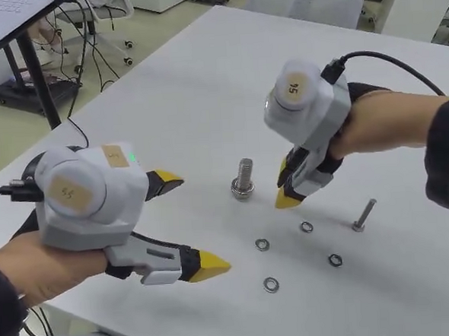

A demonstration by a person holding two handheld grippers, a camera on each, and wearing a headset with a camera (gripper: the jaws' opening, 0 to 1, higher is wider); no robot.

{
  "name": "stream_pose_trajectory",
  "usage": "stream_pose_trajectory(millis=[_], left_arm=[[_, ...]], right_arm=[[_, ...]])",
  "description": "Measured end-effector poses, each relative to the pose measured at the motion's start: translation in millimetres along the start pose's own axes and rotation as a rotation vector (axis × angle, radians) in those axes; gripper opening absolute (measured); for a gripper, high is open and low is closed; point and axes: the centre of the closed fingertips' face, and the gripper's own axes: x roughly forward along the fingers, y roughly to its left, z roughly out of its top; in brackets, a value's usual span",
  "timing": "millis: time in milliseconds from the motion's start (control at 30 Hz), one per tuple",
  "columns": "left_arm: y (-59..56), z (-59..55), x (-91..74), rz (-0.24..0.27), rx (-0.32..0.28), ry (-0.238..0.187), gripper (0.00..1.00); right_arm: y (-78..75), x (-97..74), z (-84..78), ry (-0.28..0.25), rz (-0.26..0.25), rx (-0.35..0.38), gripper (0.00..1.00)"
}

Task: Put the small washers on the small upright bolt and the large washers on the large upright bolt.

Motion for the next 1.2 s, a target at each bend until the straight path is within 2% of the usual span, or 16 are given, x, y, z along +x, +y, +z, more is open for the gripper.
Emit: stream_pose_trajectory(millis=[133, 300, 567, 967, 1200], left_arm=[[-0.3, 0.2, -0.2, -0.003, 0.001, -0.001, 0.8], [-0.7, 0.5, -0.6, -0.005, 0.001, -0.003, 0.8], [-1.6, 0.2, -1.3, -0.009, 0.007, 0.0, 0.8], [-6.9, -0.8, -0.2, -0.029, 0.03, 0.014, 0.8], [-7.9, -1.5, -1.0, -0.03, 0.03, 0.016, 0.8]], right_arm=[[11.7, -1.5, -1.8, -0.004, 0.005, -0.004, 0.24], [34.0, -3.6, -1.8, -0.014, 0.017, -0.017, 0.24], [53.8, -2.7, -6.1, -0.026, 0.032, -0.018, 0.24], [93.1, 8.4, -7.6, -0.036, 0.079, -0.012, 0.24], [105.7, 15.8, -4.2, -0.034, 0.099, -0.024, 0.23]])
